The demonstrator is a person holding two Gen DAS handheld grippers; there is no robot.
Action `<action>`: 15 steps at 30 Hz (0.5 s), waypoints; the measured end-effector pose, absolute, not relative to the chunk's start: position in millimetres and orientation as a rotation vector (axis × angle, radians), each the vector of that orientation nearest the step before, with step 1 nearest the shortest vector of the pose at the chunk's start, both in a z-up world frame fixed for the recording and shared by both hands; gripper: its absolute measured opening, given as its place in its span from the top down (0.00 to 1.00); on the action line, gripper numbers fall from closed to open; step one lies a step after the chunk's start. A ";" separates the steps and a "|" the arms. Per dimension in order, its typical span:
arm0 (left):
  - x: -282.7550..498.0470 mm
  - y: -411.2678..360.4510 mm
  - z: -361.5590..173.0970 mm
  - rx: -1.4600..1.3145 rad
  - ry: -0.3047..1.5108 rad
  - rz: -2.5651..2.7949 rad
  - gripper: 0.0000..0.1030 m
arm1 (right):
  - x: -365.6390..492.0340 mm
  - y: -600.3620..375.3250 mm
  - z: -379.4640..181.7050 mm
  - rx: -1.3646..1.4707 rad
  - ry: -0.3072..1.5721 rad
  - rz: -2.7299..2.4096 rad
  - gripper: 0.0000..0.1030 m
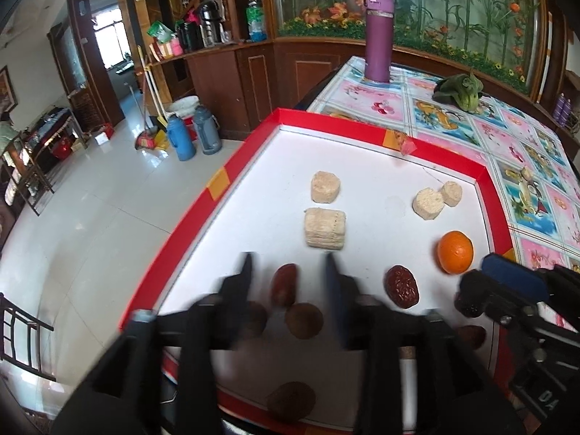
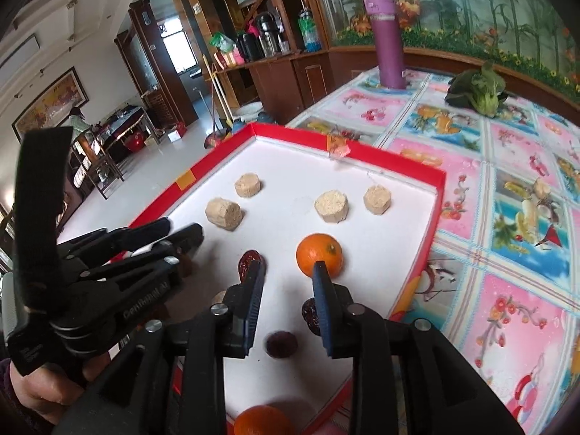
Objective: Organize fruits
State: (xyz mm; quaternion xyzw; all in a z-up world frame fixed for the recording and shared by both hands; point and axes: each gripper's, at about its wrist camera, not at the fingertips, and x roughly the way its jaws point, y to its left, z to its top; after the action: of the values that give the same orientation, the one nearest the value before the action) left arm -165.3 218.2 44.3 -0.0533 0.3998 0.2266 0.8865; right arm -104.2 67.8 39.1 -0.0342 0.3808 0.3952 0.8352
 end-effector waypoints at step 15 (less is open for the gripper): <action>-215.4 197.7 104.0 -0.075 0.642 0.540 0.00 | -139.4 22.6 93.2 -0.023 0.608 0.756 0.28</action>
State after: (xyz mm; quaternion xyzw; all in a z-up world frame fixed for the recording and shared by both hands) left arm -215.4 197.7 104.0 -0.0363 0.3115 0.2621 0.9127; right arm -139.4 22.6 93.2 -0.0110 0.2924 0.3631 0.8846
